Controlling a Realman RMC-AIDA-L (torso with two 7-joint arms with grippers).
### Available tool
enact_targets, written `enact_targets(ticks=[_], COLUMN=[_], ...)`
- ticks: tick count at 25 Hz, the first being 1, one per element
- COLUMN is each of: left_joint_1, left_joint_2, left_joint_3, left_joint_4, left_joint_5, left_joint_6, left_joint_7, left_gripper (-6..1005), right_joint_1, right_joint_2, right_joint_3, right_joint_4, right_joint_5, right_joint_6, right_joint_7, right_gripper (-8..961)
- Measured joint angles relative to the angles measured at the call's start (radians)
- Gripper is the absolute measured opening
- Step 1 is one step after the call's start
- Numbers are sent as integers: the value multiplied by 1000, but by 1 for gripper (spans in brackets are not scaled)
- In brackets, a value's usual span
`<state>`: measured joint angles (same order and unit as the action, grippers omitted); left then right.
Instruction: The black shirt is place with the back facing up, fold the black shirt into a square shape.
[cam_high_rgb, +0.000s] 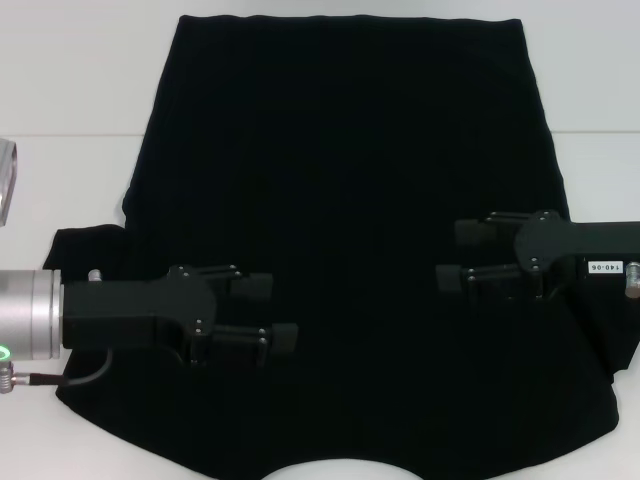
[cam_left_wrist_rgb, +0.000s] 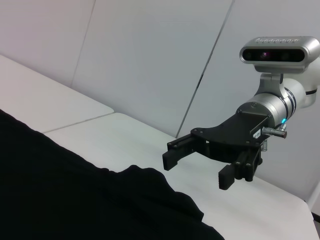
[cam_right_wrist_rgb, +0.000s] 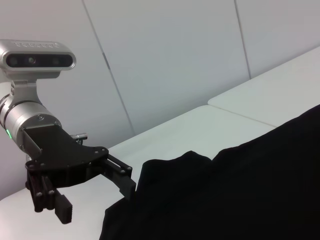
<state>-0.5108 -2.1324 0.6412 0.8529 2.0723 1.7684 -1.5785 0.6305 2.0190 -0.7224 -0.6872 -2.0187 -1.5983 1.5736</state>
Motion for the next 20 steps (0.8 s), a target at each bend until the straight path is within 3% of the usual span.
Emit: enact_targets(ticks=[20], left_joint_1=[6], left_joint_2=[-3], left_joint_3=[-2], left_joint_4=[0], left_joint_5=[0], left_joint_6=[-1], left_joint_7=[-3], left_gripper=[861], right_joint_1=[0], right_joint_2=[1], right_joint_3=[0], right_joint_4=[0], right_joint_5=[1], right_joint_6=[0], right_joint_7=[-12], right_gripper=[925])
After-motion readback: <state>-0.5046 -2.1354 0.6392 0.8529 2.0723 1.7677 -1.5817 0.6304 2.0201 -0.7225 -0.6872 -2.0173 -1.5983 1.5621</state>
